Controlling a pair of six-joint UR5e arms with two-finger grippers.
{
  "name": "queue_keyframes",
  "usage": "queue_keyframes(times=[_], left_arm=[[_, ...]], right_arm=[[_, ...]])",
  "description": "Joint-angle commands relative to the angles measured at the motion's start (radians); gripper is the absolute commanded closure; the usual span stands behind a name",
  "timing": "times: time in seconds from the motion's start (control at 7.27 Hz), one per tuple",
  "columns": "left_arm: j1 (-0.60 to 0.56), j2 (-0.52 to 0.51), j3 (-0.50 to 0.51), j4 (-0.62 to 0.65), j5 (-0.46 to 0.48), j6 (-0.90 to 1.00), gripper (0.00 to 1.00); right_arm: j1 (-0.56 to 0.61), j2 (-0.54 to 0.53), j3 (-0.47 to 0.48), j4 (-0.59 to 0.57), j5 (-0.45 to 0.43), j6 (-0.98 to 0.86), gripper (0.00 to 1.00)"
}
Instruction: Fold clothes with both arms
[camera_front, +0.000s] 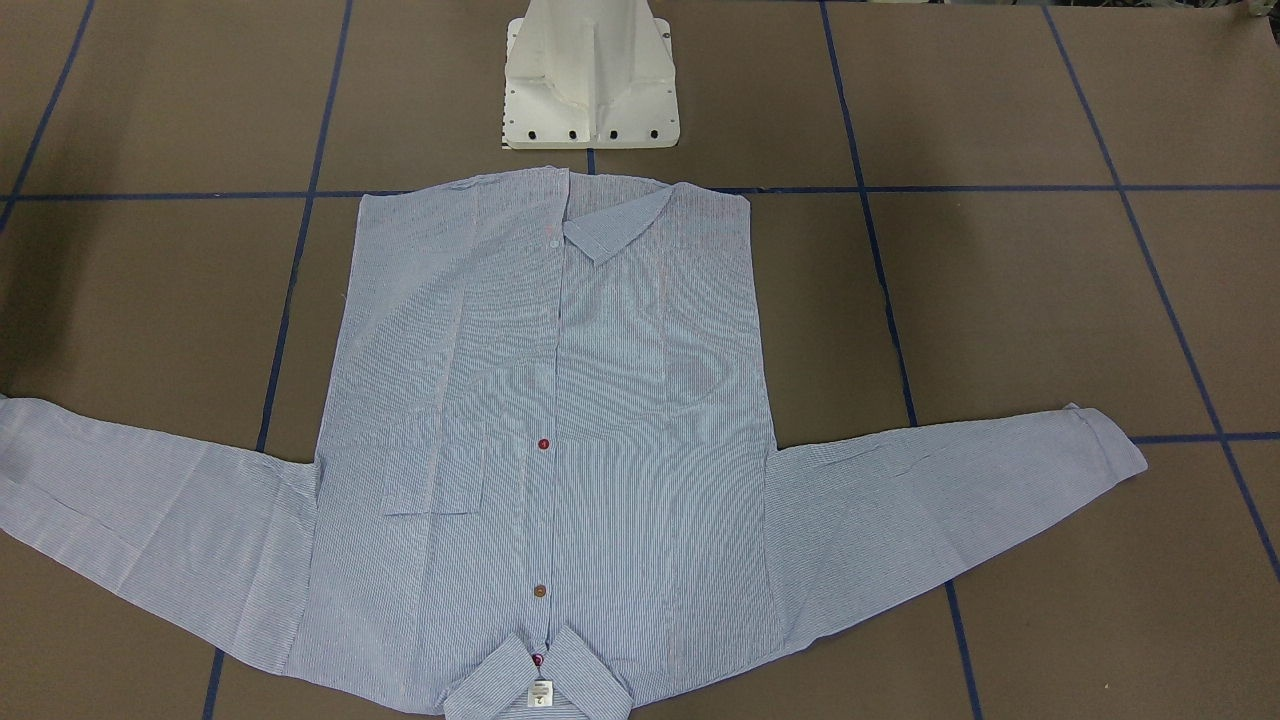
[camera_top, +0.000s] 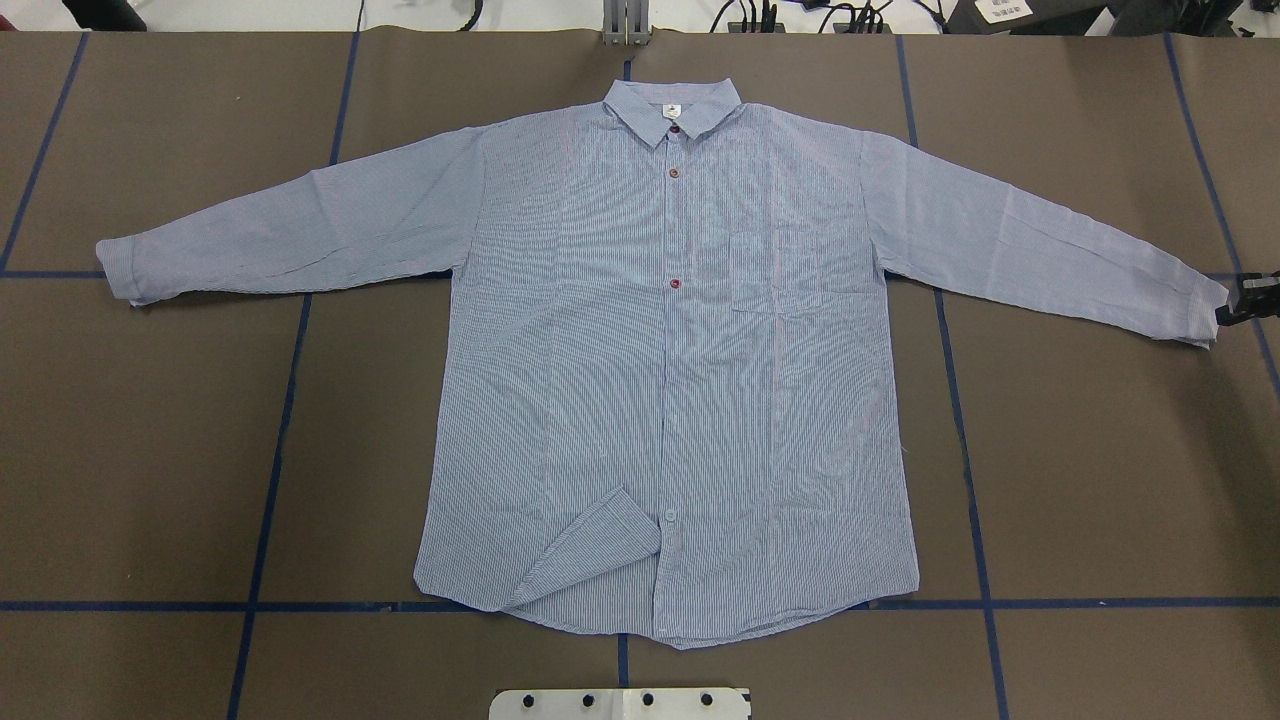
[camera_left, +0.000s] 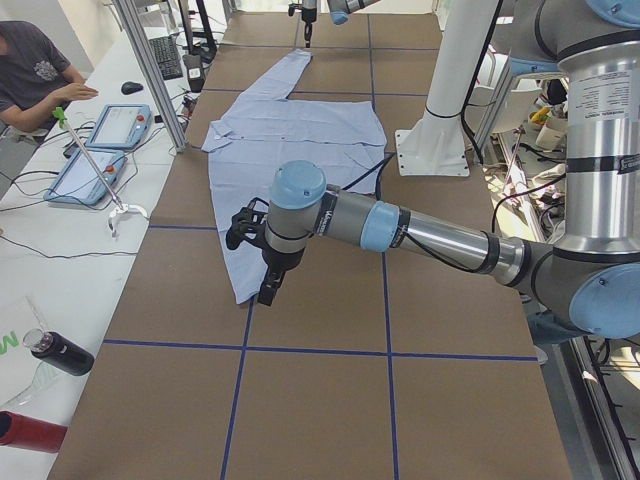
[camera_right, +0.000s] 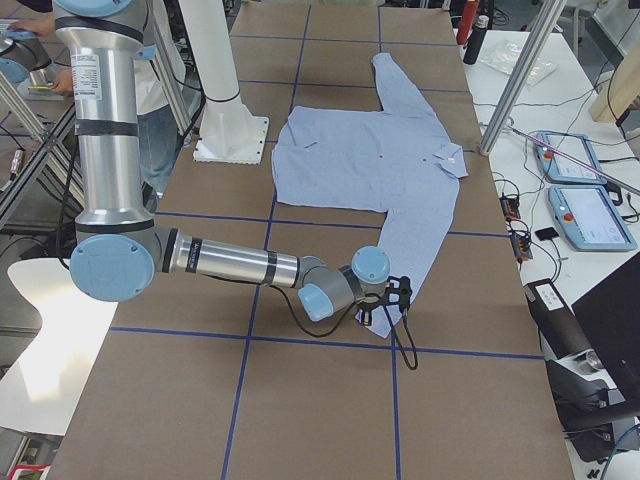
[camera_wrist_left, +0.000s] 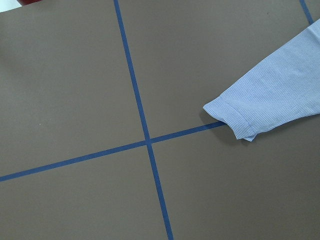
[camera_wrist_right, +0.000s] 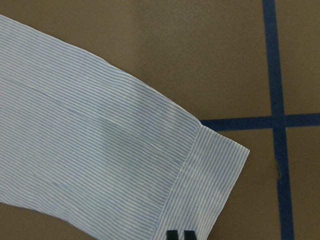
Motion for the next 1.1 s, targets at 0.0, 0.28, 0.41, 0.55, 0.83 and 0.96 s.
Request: queue_keyframes(times=[0.0,0.28,0.41,0.55,0.83,0.96], left_arm=[[0.0,0.0,-0.001,0.0,0.001,0.001,0.0],[0.0,0.0,-0.001,0.0,0.0,0.001,0.0],[0.0,0.0,-0.001,0.0,0.0,0.0,0.0],[0.0,-0.002,-0.001,0.0,0.0,0.0,0.0],[0.0,-0.002,-0.002,0.0,0.0,0.0,0.0],[0.0,-0.003,-0.002,0.0,0.0,0.0,0.0]], right_arm=[[-0.017,0.004,-0.005,0.0,-0.024,-0.001,0.4],[-0.025,0.004,-0.013,0.0,-0.025,-0.001,0.38],[-0.031,0.004,-0.023,-0.002,-0.025,-0.001,0.4],[-0.033,0.005,-0.03,-0.002,-0.024,-0.001,0.45],[-0.036,0.007,-0.033,-0.003,-0.024,0.0,0.47],[-0.036,0.007,-0.033,-0.003,-0.022,0.0,0.48]])
